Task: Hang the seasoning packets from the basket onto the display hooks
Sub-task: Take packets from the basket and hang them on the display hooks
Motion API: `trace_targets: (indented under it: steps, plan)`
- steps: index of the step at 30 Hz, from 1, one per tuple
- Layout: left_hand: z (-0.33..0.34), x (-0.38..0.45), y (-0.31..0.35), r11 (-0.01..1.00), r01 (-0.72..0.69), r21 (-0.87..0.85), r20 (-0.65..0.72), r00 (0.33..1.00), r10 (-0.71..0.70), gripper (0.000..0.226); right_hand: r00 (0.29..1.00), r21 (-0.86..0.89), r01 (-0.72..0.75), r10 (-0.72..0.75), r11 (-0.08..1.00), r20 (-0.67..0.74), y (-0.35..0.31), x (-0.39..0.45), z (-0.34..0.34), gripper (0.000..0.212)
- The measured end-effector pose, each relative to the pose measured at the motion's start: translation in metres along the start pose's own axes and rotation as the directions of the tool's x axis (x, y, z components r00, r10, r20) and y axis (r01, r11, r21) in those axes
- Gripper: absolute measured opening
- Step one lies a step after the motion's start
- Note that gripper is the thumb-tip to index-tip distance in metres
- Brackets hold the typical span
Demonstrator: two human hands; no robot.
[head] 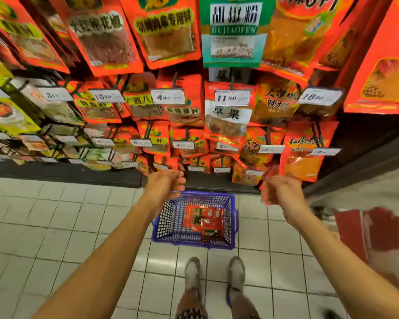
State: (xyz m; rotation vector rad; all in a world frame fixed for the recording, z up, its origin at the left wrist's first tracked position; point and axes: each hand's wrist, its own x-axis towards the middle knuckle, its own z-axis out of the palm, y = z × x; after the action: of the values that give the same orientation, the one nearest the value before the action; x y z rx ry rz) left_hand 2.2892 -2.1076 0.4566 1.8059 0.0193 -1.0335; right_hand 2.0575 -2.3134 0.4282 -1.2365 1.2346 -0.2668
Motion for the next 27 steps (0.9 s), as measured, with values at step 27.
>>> trace_targets:
  steps: [27]
  plan:
    - [-0.005, 0.450, -0.577, 0.790, 0.582, 0.192, 0.007, 0.804, -0.594, 0.024, 0.890, -0.917, 0.393, 0.222, 0.073, 0.399, 0.615, 0.390, 0.271, 0.086]
